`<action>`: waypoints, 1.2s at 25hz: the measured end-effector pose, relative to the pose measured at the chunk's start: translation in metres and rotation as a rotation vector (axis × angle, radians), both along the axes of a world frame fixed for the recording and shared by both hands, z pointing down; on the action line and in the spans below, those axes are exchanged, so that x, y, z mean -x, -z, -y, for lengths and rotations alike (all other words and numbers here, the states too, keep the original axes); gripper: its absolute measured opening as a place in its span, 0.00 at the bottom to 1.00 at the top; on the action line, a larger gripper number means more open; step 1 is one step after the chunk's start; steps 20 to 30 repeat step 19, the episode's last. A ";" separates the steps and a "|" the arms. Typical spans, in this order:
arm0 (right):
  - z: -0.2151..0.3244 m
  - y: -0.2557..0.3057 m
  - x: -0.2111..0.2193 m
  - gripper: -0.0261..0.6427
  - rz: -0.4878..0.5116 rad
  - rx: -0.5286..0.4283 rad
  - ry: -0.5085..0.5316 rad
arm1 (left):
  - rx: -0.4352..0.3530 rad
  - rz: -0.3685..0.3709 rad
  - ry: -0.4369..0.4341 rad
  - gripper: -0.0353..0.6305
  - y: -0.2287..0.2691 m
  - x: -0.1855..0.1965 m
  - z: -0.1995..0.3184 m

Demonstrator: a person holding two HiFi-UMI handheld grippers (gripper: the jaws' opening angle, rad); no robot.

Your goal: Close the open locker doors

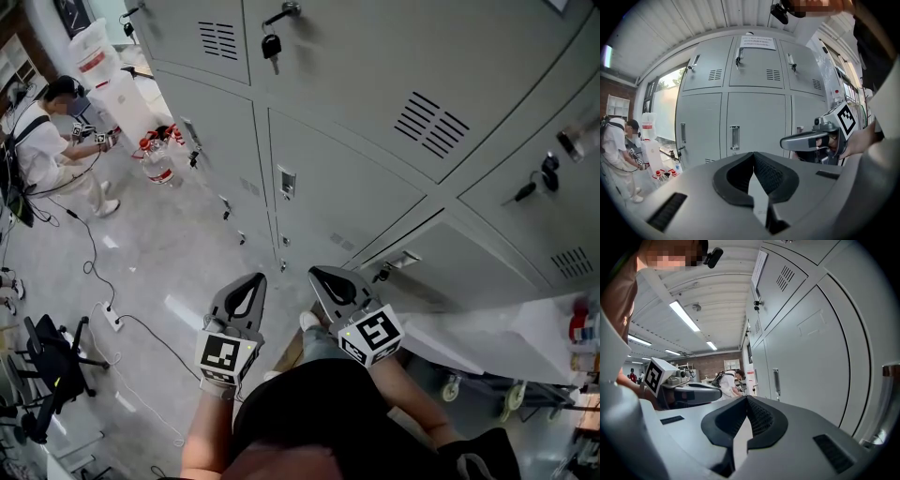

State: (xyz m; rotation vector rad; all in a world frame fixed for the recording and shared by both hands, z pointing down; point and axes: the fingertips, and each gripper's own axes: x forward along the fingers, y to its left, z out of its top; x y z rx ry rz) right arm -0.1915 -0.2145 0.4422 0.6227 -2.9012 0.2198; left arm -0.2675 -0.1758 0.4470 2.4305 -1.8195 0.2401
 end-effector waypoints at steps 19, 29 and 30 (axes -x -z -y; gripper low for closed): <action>-0.016 -0.001 -0.002 0.08 0.008 0.029 -0.026 | -0.002 0.003 -0.004 0.08 0.000 0.003 -0.012; -0.016 -0.001 -0.002 0.08 0.008 0.029 -0.026 | -0.002 0.003 -0.004 0.08 0.000 0.003 -0.012; -0.016 -0.001 -0.002 0.08 0.008 0.029 -0.026 | -0.002 0.003 -0.004 0.08 0.000 0.003 -0.012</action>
